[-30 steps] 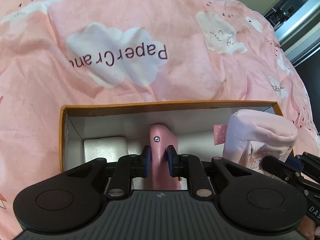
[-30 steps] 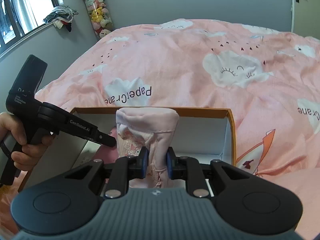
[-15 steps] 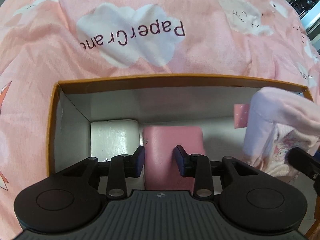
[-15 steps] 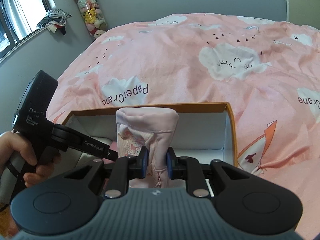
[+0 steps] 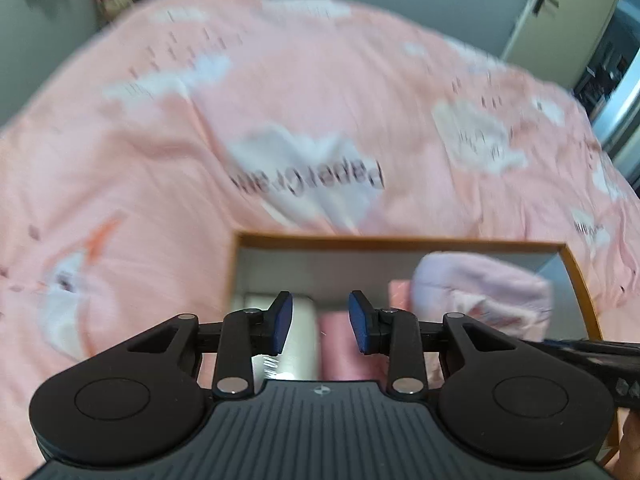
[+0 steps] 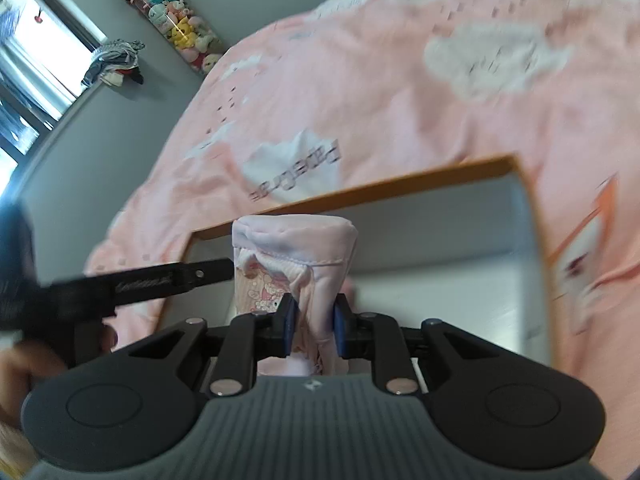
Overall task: Organize objects
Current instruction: 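Lower the pink pouch into the box and open the right gripper, then withdraw both open grippers from the orange box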
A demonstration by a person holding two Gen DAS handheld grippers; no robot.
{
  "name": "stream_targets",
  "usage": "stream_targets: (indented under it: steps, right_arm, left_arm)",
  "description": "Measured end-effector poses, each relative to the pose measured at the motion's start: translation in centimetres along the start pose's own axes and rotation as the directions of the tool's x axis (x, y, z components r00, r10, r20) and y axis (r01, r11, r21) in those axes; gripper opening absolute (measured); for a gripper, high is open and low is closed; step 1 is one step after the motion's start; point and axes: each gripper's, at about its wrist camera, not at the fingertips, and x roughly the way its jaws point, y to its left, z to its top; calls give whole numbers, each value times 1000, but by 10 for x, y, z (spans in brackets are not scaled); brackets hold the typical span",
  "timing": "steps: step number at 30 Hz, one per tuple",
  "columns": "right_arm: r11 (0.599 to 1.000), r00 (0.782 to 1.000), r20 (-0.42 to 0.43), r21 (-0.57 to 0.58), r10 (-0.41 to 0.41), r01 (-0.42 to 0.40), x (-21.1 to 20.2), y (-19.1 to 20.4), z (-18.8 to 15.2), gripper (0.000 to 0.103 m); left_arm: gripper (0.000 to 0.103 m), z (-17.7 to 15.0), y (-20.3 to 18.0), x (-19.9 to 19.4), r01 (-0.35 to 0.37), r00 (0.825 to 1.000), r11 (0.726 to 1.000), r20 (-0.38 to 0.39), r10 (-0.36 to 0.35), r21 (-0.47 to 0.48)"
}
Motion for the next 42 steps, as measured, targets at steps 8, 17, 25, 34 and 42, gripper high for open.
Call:
stream_targets:
  steps: [8, 17, 25, 34, 42]
  right_arm:
    - [998, 988, -154, 58, -11, 20, 51, 7, 3, 21]
    - [997, 975, -211, 20, -71, 77, 84, 6, 9, 23]
    - [980, 969, -169, -116, -179, 160, 95, 17, 10, 32]
    - [953, 964, -110, -214, -242, 215, 77, 34, 8, 52]
    - [912, 980, 83, -359, -182, 200, 1, 62, -18, 55]
  left_arm:
    - [38, -23, 6, -18, 12, 992, 1000, 123, -10, -8]
    - [38, -40, 9, -13, 33, 991, 998, 130, -26, -51]
    - [38, -51, 3, -15, 38, 990, 998, 135, -31, -53]
    - [38, -50, -5, -32, 29, 987, 999, 161, -22, -38]
    - [38, -58, -24, -76, 40, 971, 999, 238, -32, -27]
